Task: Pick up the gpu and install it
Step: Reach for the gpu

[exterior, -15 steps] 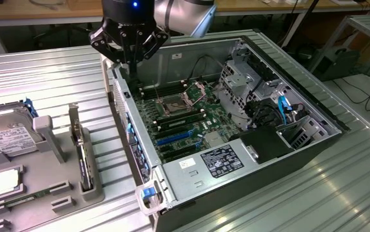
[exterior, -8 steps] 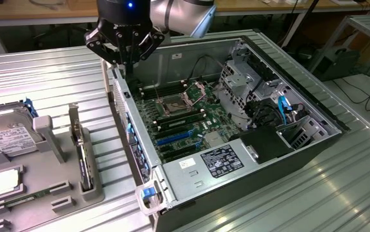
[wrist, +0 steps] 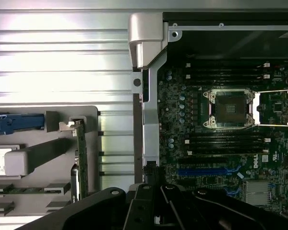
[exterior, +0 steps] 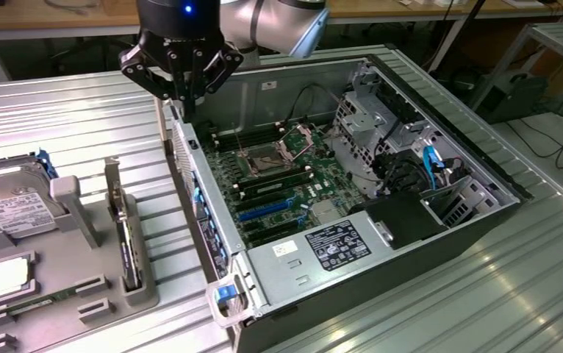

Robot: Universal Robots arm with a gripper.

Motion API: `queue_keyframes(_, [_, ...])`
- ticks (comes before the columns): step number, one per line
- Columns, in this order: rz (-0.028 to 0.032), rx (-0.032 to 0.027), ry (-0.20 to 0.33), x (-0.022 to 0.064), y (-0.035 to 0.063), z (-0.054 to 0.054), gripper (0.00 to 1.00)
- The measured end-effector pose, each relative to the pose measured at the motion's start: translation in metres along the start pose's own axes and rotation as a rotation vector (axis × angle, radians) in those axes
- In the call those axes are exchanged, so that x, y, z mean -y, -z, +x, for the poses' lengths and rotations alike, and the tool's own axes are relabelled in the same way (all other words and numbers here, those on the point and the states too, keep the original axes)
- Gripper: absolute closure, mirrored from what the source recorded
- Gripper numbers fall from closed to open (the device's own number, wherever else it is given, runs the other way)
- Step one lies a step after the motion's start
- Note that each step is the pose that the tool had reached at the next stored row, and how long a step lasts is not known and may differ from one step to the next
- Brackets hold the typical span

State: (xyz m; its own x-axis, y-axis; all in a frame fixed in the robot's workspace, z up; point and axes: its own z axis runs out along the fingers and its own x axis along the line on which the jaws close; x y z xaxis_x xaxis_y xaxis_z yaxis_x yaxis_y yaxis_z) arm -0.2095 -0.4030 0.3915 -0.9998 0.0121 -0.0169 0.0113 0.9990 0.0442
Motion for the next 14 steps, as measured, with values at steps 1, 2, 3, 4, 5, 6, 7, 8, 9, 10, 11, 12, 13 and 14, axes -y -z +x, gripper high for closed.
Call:
queue_keyframes(1, [0.0, -0.0002, 0.001, 0.0002, 0.0, 0.001, 0.89])
queue_keyframes(2, [-0.0001, -0.0002, 0.002, 0.0006, 0.0, 0.003, 0.89])
queue_keyframes(3, [-0.0001, -0.0004, 0.002, 0.0009, 0.0, 0.004, 0.89])
queue_keyframes(4, [-0.0001, -0.0005, 0.003, 0.0012, 0.0, 0.006, 0.89])
queue_keyframes(5, [-0.0002, -0.0005, 0.004, 0.0015, 0.0, 0.007, 0.89])
queue_keyframes(6, [-0.0001, -0.0006, 0.005, 0.0019, 0.0001, 0.009, 0.89])
queue_keyframes(7, [-0.0001, -0.0007, 0.006, 0.0023, 0.0001, 0.01, 0.89])
queue_keyframes(8, [0.0, -0.0008, 0.006, 0.0028, 0.0002, 0.012, 0.89])
queue_keyframes(9, [-0.0001, -0.0007, 0.007, 0.0033, 0.0002, 0.013, 0.89])
queue_keyframes(10, [-0.0001, -0.0007, 0.007, 0.0039, 0.0003, 0.015, 0.89])
queue_keyframes(11, [-0.0001, -0.0008, 0.008, 0.0046, 0.0003, 0.016, 0.89])
queue_keyframes(12, [-0.0002, -0.0008, 0.008, 0.0053, 0.0004, 0.018, 0.89])
queue_keyframes(13, [-0.0001, -0.0008, 0.009, 0.006, 0.0004, 0.019, 0.89])
queue_keyframes(14, [-0.0002, -0.0008, 0.009, 0.0069, 0.0004, 0.02, 0.89])
